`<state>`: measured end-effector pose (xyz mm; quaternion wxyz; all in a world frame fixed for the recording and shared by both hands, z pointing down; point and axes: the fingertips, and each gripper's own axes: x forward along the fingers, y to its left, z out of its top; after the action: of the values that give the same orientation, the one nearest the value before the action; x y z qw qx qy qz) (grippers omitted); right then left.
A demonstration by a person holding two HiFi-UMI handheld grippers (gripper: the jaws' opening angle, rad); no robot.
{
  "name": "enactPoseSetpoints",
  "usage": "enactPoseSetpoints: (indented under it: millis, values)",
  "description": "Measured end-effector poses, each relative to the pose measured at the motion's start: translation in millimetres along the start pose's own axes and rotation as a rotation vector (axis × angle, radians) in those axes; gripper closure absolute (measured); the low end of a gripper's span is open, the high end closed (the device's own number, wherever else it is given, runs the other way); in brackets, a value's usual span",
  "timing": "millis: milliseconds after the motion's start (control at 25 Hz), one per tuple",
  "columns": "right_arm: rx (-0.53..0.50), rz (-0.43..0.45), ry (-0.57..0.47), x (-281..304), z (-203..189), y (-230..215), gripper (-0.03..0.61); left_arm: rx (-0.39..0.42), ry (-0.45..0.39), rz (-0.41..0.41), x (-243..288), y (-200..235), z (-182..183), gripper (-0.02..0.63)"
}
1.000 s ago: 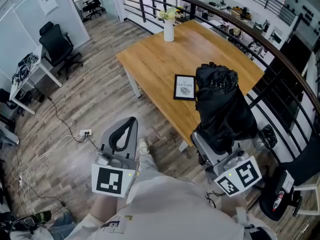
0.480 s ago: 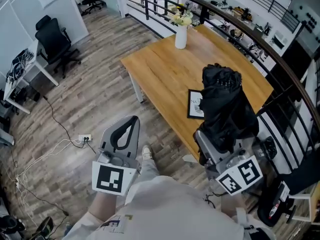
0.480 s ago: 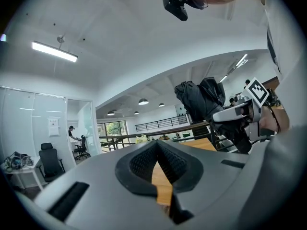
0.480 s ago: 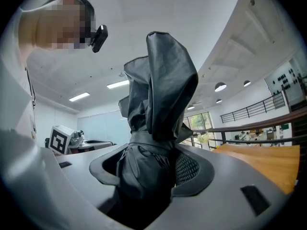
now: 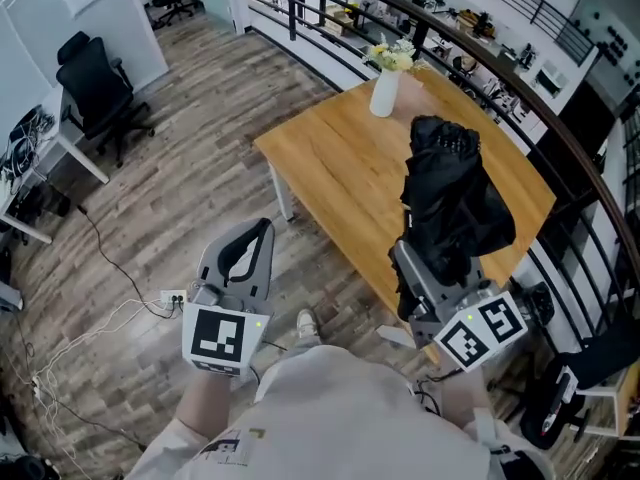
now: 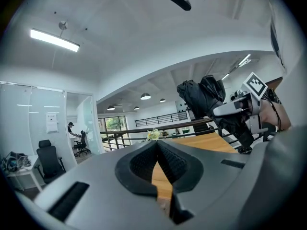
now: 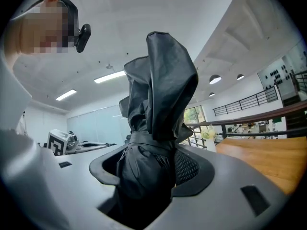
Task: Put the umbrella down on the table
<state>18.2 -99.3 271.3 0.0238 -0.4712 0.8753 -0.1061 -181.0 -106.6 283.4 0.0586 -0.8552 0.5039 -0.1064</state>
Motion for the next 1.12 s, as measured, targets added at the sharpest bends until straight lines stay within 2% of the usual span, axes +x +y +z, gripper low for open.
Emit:
enactPoseSetpoints:
  millis: [120, 440, 720, 1120]
  values:
    - [0.012, -0.025, 0.01, 30.2, -4.0, -0.8, 0.293, 0.022, -0.021, -0.032, 15.0, 28.5, -13.2, 0.597]
    - [0.042, -0.047, 0.071, 81.3, -16.7, -0.8, 0.293, -0.037, 0.025, -0.06, 35.5, 70.7, -44.6, 0.597]
    - [0.024, -0.052, 0.152, 120.6, -30.9, -8.8, 0.293, -0.116, 0.074, -0.061, 57.2, 94.1, -72.8, 0.597]
    - [0.068, -0.079, 0.231, 140.1, -58.3, -56.4, 0.293, -0.138, 0.122, -0.066, 91.2, 86.8, -86.7, 0.597]
